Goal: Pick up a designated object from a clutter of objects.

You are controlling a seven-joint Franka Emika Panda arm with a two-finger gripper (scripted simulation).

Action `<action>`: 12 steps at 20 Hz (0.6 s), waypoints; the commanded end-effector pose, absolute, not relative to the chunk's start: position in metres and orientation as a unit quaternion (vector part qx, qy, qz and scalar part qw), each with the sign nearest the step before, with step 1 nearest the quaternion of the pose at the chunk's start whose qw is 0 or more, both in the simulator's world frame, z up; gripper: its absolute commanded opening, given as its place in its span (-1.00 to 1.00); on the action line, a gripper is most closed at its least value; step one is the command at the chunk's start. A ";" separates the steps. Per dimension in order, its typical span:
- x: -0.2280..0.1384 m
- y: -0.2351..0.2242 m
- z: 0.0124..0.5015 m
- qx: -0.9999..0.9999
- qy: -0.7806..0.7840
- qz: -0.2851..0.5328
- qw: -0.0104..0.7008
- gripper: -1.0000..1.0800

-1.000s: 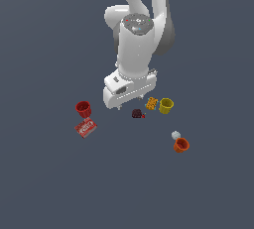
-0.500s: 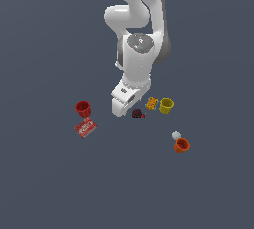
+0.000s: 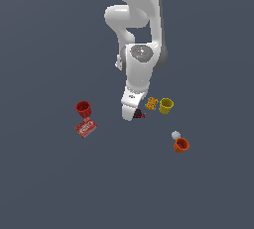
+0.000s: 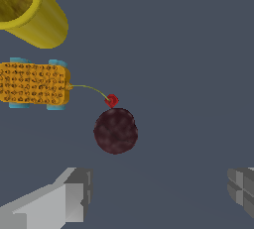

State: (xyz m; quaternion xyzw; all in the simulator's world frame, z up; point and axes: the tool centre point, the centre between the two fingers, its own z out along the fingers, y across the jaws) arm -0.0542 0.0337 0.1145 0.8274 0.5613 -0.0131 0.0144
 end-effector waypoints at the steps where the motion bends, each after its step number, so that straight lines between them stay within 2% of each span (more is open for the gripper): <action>1: -0.061 0.038 0.105 0.805 0.594 -0.011 0.011 0.92; 12: -0.080 0.051 0.082 0.738 0.675 -0.002 0.002 0.92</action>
